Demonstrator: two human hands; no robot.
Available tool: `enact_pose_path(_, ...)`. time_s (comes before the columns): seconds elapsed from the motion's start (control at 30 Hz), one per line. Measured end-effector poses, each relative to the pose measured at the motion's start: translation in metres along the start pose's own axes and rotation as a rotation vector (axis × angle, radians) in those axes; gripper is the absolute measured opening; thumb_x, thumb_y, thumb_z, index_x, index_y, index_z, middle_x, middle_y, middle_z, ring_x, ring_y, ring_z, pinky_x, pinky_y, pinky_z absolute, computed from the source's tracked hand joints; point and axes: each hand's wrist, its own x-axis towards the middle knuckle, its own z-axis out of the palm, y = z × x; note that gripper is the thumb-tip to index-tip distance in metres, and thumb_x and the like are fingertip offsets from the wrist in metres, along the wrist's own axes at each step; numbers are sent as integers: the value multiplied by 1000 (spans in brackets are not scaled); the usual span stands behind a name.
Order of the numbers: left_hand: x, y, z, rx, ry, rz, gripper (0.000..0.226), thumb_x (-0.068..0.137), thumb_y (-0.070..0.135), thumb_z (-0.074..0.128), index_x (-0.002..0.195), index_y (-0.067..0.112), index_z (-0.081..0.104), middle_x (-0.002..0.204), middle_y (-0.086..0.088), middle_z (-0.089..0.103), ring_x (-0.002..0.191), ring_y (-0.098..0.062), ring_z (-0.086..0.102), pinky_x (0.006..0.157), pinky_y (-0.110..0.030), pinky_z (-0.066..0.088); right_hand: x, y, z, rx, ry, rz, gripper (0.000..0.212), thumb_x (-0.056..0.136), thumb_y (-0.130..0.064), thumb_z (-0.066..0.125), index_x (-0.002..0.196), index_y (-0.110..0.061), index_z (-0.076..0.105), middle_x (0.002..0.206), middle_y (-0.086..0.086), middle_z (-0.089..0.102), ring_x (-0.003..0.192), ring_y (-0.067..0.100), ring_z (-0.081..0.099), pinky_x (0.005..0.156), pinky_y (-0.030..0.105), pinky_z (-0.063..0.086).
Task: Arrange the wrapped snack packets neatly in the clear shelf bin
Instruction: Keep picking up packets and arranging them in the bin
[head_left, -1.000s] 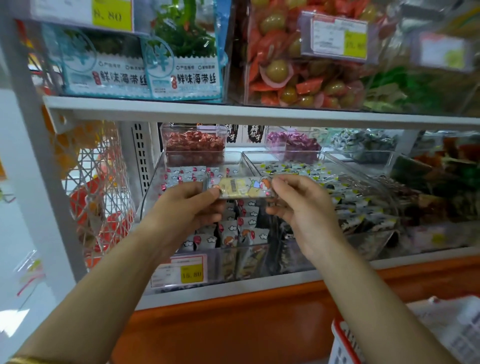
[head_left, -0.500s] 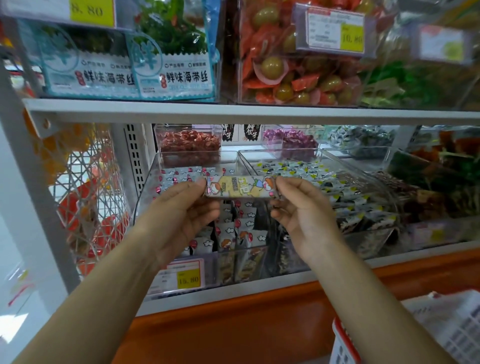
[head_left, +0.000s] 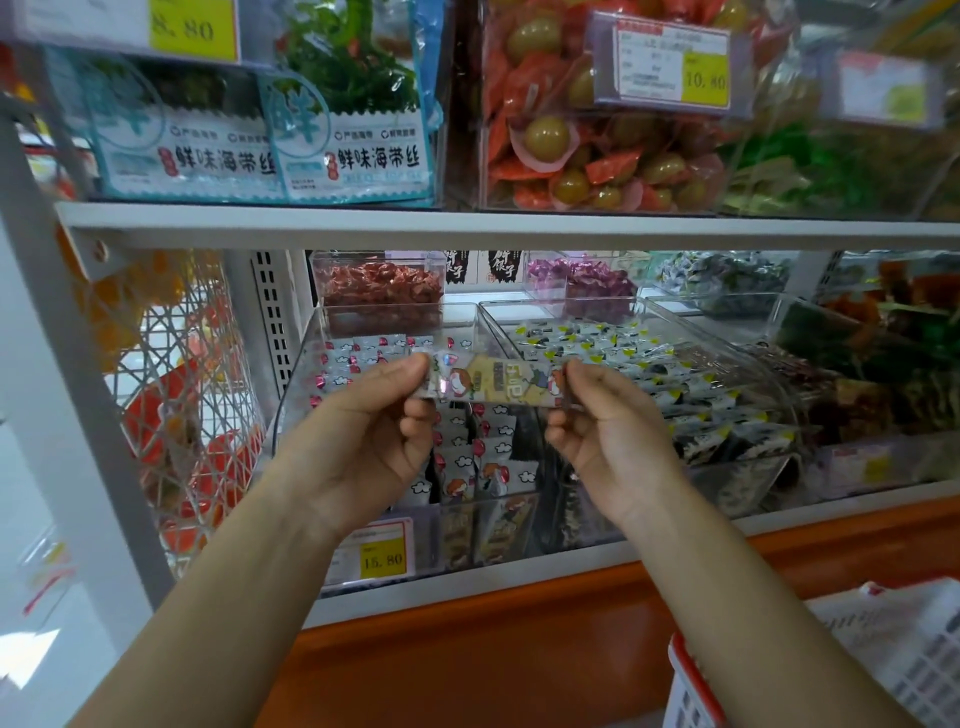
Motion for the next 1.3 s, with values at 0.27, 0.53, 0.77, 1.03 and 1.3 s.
enact_pose_path(0.27, 3, -1, -10, 413, -12, 108, 3, 78, 9, 61, 80, 8, 63, 79, -7, 62, 66, -14, 62, 56, -20, 54, 2, -6, -6, -129, -83, -181, 29, 89, -5, 55, 65, -15, 65, 79, 9, 62, 74, 19, 64, 60, 25, 56)
enact_pose_path(0.53, 3, -6, -9, 686, 97, 275, 19, 84, 9, 62, 102, 14, 64, 100, -13, 66, 78, -18, 71, 69, -20, 56, -2, 0, -6, -528, -129, -365, 13, 83, -20, 67, 84, -29, 75, 89, -11, 73, 91, 7, 66, 83, 29, 51)
enact_pose_path(0.77, -3, -6, -2, 929, 42, 300, 28, 83, 10, 64, 105, 27, 66, 101, -5, 62, 86, -16, 67, 76, -18, 55, -2, 4, -3, -538, 6, -405, 22, 85, -16, 65, 63, -15, 68, 65, 0, 63, 70, 16, 61, 67, 25, 49)
enact_pose_path(1.03, 0, -9, 4, 795, 106, 212, 13, 84, 15, 63, 79, 3, 60, 72, -2, 62, 52, -5, 62, 50, -19, 52, -4, 7, 0, -614, -70, -468, 23, 86, -17, 65, 64, -23, 70, 69, 4, 66, 68, 12, 60, 64, 27, 49)
enact_pose_path(1.3, 5, -10, 0, 810, 182, 261, 29, 88, 23, 60, 77, -4, 60, 67, -3, 64, 54, -9, 62, 51, -23, 56, -5, 9, 3, -585, -46, -431, 20, 87, -22, 64, 69, -14, 70, 77, 18, 64, 80, 34, 61, 74, 45, 52)
